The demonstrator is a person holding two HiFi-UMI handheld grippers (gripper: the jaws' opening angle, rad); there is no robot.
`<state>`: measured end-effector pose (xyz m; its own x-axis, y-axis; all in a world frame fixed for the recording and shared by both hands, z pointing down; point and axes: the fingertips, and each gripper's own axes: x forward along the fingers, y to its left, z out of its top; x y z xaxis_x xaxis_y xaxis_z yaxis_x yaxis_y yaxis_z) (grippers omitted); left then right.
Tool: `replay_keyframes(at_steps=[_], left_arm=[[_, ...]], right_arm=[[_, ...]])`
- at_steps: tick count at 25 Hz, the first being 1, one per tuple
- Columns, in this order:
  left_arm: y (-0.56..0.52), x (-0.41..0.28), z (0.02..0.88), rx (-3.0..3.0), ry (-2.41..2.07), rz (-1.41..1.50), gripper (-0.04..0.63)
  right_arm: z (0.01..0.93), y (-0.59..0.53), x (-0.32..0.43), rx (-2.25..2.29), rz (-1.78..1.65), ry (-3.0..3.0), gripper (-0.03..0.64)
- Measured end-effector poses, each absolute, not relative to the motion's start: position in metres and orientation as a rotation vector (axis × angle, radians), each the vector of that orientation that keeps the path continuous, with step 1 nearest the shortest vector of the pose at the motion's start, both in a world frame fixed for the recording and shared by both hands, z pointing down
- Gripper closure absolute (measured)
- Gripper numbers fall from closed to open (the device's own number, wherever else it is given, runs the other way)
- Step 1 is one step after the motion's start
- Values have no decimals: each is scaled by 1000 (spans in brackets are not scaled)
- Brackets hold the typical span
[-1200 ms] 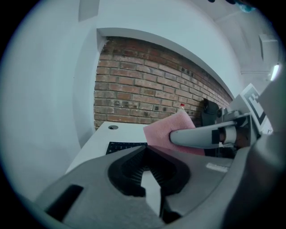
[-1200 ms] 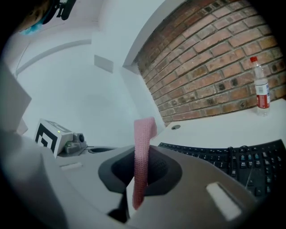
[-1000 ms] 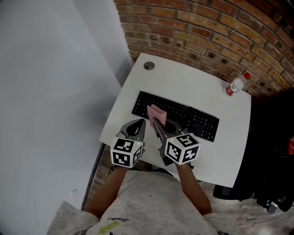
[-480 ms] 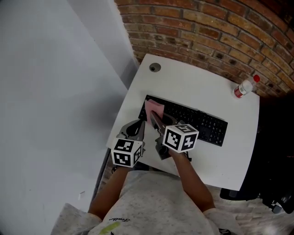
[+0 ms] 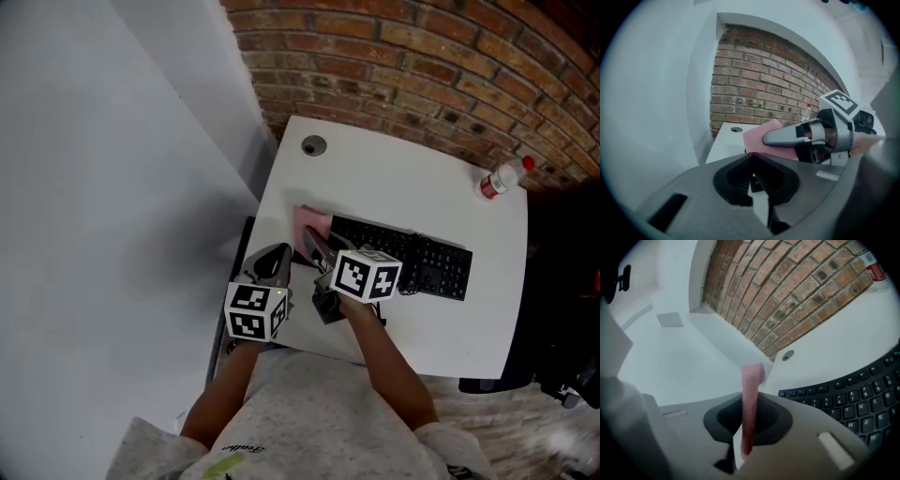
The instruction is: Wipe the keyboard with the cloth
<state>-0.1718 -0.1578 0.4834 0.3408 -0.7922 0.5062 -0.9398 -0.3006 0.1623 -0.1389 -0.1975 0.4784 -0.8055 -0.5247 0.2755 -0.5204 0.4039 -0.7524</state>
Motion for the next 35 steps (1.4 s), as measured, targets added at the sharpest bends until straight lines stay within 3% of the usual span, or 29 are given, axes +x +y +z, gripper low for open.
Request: replay_keyframes(at_steps=[10,35], left_arm=[[-193,-190,488,2263,-1389,449,607],[-202,-147,499,2378,-1174,479,607]], right_arm=[[503,-221,-150,-1222,-1474,2607,601],[518,-223,-93,-1529,-1384,2629,597]])
